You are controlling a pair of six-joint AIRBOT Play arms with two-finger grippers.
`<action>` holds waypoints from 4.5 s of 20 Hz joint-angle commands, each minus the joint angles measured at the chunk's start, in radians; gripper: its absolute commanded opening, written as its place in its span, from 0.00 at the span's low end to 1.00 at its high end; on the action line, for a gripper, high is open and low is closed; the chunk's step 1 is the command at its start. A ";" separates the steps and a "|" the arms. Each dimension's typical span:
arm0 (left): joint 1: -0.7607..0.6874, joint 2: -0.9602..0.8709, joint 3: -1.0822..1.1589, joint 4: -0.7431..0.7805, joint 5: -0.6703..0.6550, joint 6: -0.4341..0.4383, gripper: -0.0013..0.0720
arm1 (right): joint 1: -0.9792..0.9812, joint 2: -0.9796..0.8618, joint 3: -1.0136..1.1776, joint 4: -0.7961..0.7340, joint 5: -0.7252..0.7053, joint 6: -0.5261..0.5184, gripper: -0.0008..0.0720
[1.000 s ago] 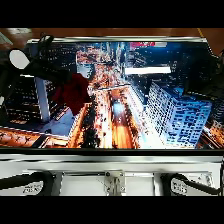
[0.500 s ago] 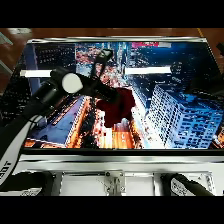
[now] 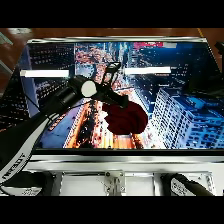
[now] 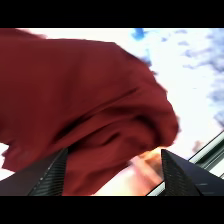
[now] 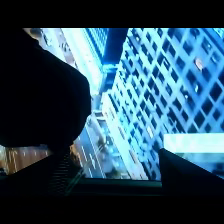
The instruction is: Fold the shirts.
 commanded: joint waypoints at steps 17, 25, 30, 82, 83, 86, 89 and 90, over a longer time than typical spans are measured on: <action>0.209 -0.085 -0.480 -0.548 0.198 0.137 0.98 | 0.138 -0.279 -0.428 0.290 -0.250 -0.082 0.94; 0.209 -0.117 -0.480 -0.646 0.245 0.222 0.07 | 0.224 -0.324 -0.428 0.338 -0.268 -0.082 0.94; 0.244 -0.064 -0.480 -0.634 0.219 0.265 0.07 | 0.304 -0.388 -0.428 0.333 -0.323 -0.082 0.88; 0.340 0.787 0.063 -0.301 0.150 0.348 0.07 | 0.313 0.484 0.058 0.544 -0.282 0.098 0.11; 0.340 0.780 0.062 -0.222 0.097 0.305 0.07 | 0.313 0.470 0.058 0.488 -0.140 0.171 0.11; 0.340 0.761 0.047 -0.036 -0.090 0.251 0.07 | 0.313 0.447 -0.026 0.386 0.167 0.237 0.11; 0.340 0.767 -0.057 -0.002 -0.192 0.249 0.07 | 0.313 0.454 -0.219 0.337 0.220 0.234 0.11; 0.340 0.771 -0.104 -0.002 -0.194 0.235 0.07 | 0.313 0.454 -0.284 0.338 0.166 0.224 0.11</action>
